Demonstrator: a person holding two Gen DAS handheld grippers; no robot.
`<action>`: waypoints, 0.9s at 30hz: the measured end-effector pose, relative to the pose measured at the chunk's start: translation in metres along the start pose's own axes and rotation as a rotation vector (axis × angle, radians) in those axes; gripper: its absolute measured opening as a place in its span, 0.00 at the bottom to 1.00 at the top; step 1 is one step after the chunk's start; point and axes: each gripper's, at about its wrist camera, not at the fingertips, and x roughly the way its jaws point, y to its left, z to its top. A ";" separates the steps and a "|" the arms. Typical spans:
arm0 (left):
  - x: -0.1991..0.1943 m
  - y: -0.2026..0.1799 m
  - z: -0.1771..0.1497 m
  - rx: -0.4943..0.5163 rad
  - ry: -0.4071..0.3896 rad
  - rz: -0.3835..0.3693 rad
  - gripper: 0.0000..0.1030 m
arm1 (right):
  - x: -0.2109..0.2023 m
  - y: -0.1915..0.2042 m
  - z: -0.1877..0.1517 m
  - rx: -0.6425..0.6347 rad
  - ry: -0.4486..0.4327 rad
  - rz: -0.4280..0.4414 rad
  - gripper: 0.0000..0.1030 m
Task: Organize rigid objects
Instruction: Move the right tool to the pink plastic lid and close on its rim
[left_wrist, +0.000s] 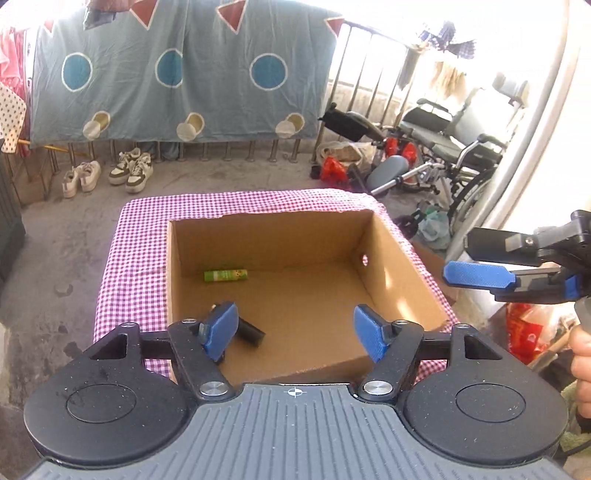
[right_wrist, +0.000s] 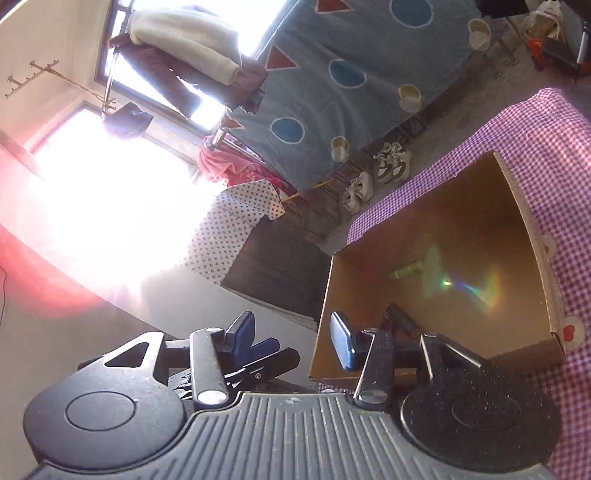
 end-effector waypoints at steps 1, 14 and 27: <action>-0.004 -0.003 -0.006 0.001 -0.005 -0.013 0.74 | -0.015 -0.001 -0.010 -0.003 -0.023 0.002 0.51; 0.028 -0.038 -0.118 0.109 0.198 -0.120 0.82 | -0.055 -0.085 -0.144 0.113 -0.084 -0.303 0.51; 0.076 -0.082 -0.177 0.332 0.306 -0.014 0.82 | 0.015 -0.086 -0.166 -0.107 0.062 -0.468 0.43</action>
